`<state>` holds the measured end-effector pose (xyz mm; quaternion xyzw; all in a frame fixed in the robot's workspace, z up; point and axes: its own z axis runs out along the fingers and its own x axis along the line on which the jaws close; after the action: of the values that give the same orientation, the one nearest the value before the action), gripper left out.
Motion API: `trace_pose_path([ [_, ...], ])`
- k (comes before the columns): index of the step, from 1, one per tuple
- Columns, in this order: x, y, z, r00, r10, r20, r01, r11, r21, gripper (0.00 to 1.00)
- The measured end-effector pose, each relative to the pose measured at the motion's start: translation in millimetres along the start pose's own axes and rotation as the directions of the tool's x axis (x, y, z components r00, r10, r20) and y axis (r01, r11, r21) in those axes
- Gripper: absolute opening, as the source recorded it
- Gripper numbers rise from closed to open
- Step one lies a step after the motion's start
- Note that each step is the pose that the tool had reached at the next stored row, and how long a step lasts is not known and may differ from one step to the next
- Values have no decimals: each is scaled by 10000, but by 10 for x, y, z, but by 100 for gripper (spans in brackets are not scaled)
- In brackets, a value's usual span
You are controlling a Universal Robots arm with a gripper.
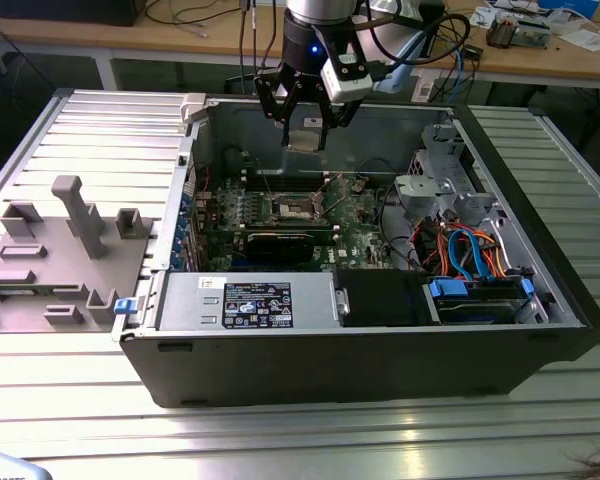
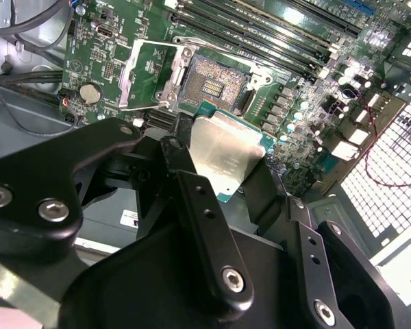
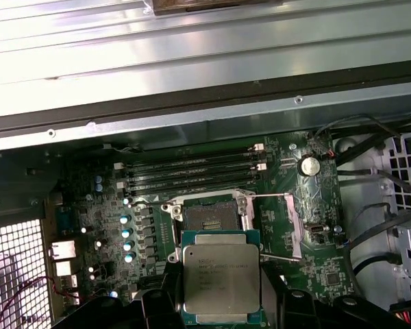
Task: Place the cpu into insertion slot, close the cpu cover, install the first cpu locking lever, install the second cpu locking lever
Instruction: 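Place the cpu into insertion slot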
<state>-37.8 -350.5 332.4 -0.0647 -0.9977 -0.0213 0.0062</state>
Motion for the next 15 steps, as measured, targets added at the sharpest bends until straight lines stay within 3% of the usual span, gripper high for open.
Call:
trace_pose_path([
  [15,0,0,3,10000,85,5,-85,10000,7,55],
])
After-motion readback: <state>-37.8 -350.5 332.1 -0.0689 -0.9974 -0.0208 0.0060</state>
